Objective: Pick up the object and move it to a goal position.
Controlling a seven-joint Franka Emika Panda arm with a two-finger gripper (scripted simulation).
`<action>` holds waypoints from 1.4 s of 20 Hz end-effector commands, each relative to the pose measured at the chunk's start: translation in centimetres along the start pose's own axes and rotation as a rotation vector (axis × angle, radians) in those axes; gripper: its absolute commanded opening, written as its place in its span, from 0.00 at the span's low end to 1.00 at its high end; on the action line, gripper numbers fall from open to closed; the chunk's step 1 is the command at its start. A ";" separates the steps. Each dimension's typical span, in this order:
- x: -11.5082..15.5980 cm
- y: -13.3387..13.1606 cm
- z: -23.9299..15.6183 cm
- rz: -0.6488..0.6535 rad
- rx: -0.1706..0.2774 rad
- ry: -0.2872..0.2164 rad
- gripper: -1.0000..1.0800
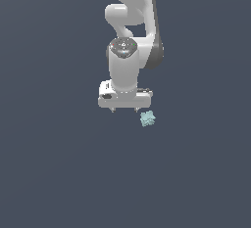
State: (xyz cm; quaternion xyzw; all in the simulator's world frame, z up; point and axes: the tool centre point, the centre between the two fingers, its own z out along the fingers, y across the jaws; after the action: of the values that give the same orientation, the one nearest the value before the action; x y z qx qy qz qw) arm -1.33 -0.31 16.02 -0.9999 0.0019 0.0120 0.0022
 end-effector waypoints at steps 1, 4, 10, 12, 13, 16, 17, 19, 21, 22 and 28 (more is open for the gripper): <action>0.0 0.0 0.0 0.000 0.000 0.000 0.96; 0.0 0.0 0.1 -0.004 0.003 -0.002 0.96; 0.1 -0.1 0.3 -0.023 0.016 -0.013 0.96; 0.1 -0.1 0.2 -0.024 0.017 -0.013 0.96; 0.1 -0.1 0.2 -0.023 0.016 -0.013 0.96; 0.0 -0.7 0.6 -0.034 0.014 -0.011 0.96; 0.0 -1.0 0.8 -0.041 0.013 -0.010 0.96; -0.2 -1.9 1.3 -0.059 0.010 -0.008 0.96; -0.4 -3.0 2.0 -0.081 0.006 -0.005 0.96; -0.5 -3.6 2.4 -0.095 0.004 -0.003 0.96; -1.9 -8.3 5.1 -0.196 -0.005 0.012 0.96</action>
State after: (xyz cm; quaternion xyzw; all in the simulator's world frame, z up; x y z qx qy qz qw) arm -2.90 6.85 11.63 -0.9965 -0.0831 0.0078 0.0015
